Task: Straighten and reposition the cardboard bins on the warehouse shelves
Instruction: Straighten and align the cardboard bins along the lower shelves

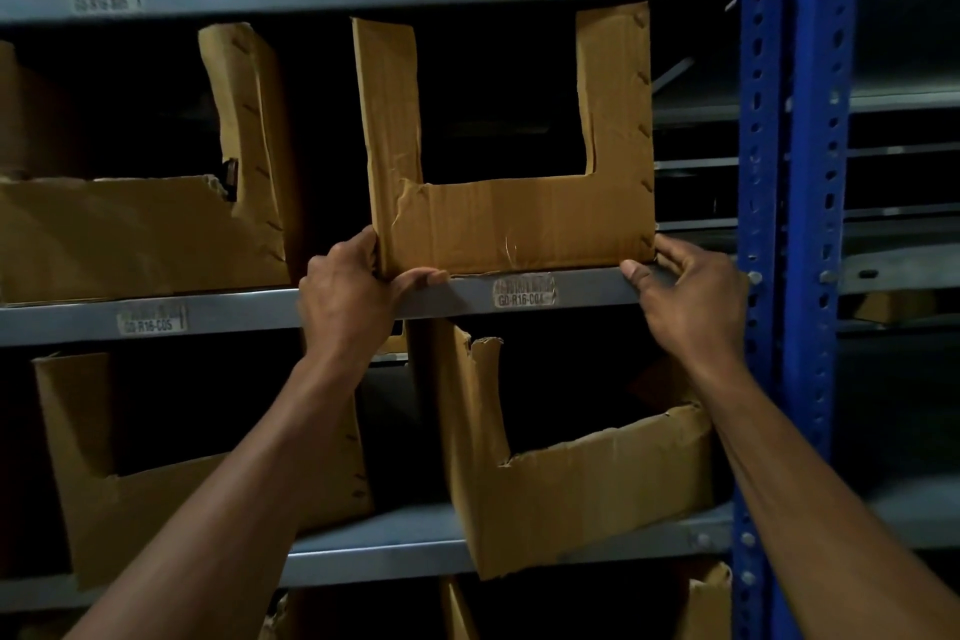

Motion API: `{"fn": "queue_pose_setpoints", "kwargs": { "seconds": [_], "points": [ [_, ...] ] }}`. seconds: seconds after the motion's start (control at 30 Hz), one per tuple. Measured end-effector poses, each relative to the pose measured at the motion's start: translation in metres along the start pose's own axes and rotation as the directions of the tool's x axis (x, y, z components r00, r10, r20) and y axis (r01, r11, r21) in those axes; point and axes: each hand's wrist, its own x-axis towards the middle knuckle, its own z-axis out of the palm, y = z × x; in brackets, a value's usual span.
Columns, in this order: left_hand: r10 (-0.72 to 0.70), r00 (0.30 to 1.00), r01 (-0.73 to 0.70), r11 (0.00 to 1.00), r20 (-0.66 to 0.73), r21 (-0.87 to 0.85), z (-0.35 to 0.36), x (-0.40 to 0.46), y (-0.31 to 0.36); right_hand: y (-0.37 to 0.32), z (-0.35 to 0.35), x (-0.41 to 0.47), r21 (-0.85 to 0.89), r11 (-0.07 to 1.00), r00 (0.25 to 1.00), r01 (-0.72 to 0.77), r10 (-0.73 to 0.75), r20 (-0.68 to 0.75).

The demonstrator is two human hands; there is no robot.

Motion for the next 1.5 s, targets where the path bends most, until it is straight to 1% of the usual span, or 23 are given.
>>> {"fn": "queue_pose_setpoints", "kwargs": {
  "seconds": [0.17,0.23,0.3,0.37,0.4,0.43,0.5,0.53,0.6,0.7,0.8,0.83,0.9,0.93,0.97,1.03,1.07,1.1,1.17,1.23,1.3,1.4,1.5],
  "points": [
    [-0.009,0.998,0.006,0.999,0.065,0.047,0.000,-0.008,-0.001,0.000,-0.001,-0.004,0.052,0.999,1.000,-0.004,0.006,-0.024],
    [-0.049,0.998,0.048,0.998,0.040,0.038,0.000,-0.030,0.008,0.002,-0.007,-0.021,0.104,0.995,0.998,-0.002,0.008,-0.061],
    [-0.037,0.998,0.033,0.997,-0.051,-0.070,-0.004,-0.071,0.021,0.008,-0.018,-0.055,0.131,0.991,0.990,-0.001,0.019,-0.138],
    [0.035,0.993,-0.056,0.979,-0.110,-0.195,-0.004,-0.127,0.029,0.023,-0.028,-0.100,0.172,0.985,0.983,-0.015,0.046,-0.177],
    [0.036,0.995,-0.057,0.967,-0.092,-0.247,0.000,-0.157,0.029,0.034,-0.030,-0.122,0.185,0.982,0.983,-0.036,0.068,-0.172],
    [-0.004,0.999,-0.007,0.958,-0.037,-0.287,0.005,-0.188,0.026,0.046,-0.032,-0.143,0.180,0.981,0.984,-0.067,0.094,-0.150],
    [-0.145,0.981,0.178,0.931,0.126,-0.319,0.016,-0.232,0.022,0.071,-0.034,-0.169,0.149,0.976,0.983,-0.161,0.172,-0.062],
    [-0.218,0.955,0.272,0.915,0.201,-0.297,0.021,-0.247,0.019,0.079,-0.035,-0.175,0.129,0.970,0.978,-0.206,0.208,-0.005],
    [-0.304,0.909,0.374,0.896,0.285,-0.240,0.029,-0.261,0.015,0.092,-0.035,-0.173,0.082,0.967,0.968,-0.243,0.236,0.086],
    [-0.315,0.889,0.406,0.878,0.332,-0.254,0.039,-0.256,0.014,0.101,-0.032,-0.157,0.028,0.959,0.949,-0.282,0.275,0.156],
    [-0.302,0.881,0.412,0.868,0.364,-0.278,0.045,-0.251,0.015,0.097,-0.034,-0.150,-0.023,0.955,0.942,-0.296,0.296,0.159],
    [-0.308,0.881,0.417,0.864,0.359,-0.282,0.044,-0.250,0.015,0.094,-0.036,-0.151,-0.018,0.957,0.947,-0.290,0.289,0.137],
    [-0.311,0.885,0.415,0.865,0.347,-0.283,0.043,-0.251,0.014,0.092,-0.035,-0.153,-0.029,0.976,0.967,-0.218,0.219,0.126],
    [-0.303,0.888,0.407,0.868,0.346,-0.286,0.043,-0.251,0.013,0.091,-0.032,-0.154,-0.052,0.986,0.971,-0.158,0.165,0.173],
    [-0.287,0.893,0.394,0.871,0.347,-0.293,0.043,-0.250,0.012,0.091,-0.026,-0.154,-0.089,0.992,0.961,-0.089,0.109,0.253],
    [-0.251,0.905,0.359,0.885,0.344,-0.297,0.044,-0.246,0.010,0.094,-0.013,-0.151,-0.213,0.975,0.909,0.056,0.038,0.416],
    [-0.235,0.908,0.345,0.889,0.348,-0.300,0.045,-0.244,0.009,0.095,-0.007,-0.148,-0.246,0.964,0.889,0.100,0.024,0.457],
    [-0.221,0.908,0.340,0.886,0.357,-0.316,0.045,-0.243,0.008,0.096,-0.004,-0.145,-0.233,0.966,0.885,0.109,0.013,0.465],
    [-0.204,0.905,0.342,0.870,0.372,-0.354,0.045,-0.242,0.003,0.096,-0.004,-0.142,-0.114,0.990,0.898,0.088,-0.029,0.439],
    [-0.219,0.903,0.363,0.851,0.370,-0.381,0.039,-0.244,-0.004,0.092,-0.005,-0.147,0.015,0.995,0.905,0.099,-0.096,0.415],
    [-0.248,0.906,0.372,0.852,0.343,-0.368,0.029,-0.248,-0.014,0.081,-0.004,-0.158,0.089,0.990,0.904,0.111,-0.138,0.405],
    [-0.293,0.917,0.375,0.864,0.270,-0.335,0.009,-0.255,-0.031,0.051,0.002,-0.181,0.118,0.981,0.915,0.153,-0.186,0.358],
    [-0.309,0.924,0.369,0.874,0.223,-0.316,-0.009,-0.258,-0.045,0.029,0.009,-0.199,0.083,0.972,0.941,0.221,-0.235,0.245]
  ]
}}
